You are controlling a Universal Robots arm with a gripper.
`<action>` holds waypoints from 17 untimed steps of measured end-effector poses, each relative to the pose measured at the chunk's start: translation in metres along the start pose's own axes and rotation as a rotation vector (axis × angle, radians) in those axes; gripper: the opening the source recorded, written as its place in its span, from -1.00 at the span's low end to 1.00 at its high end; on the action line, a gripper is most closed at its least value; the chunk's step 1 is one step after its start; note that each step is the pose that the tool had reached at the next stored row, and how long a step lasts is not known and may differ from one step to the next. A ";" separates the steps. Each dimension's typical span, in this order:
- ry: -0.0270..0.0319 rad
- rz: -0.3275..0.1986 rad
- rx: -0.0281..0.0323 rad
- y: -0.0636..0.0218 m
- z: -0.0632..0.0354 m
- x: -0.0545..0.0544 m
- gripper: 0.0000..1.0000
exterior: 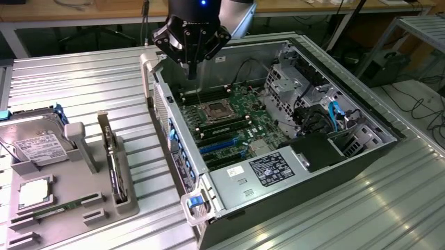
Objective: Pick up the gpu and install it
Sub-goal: 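Reach for the gpu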
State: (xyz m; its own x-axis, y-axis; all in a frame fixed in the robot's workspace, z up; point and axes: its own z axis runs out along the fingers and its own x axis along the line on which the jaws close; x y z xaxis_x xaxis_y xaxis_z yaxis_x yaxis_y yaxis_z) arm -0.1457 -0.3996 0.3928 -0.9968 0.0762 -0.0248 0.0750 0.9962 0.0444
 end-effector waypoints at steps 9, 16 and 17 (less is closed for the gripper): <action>0.0001 0.000 0.0001 -0.0007 0.0000 0.007 -0.79; 0.0001 0.000 0.0000 -0.0015 -0.0001 0.014 -0.79; 0.0001 0.000 0.0000 -0.0016 -0.0001 0.015 -0.79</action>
State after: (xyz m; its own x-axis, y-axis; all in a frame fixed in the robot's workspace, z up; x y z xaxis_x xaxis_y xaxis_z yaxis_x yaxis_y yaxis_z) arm -0.1606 -0.4000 0.3925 -0.9968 0.0762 -0.0247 0.0750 0.9962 0.0444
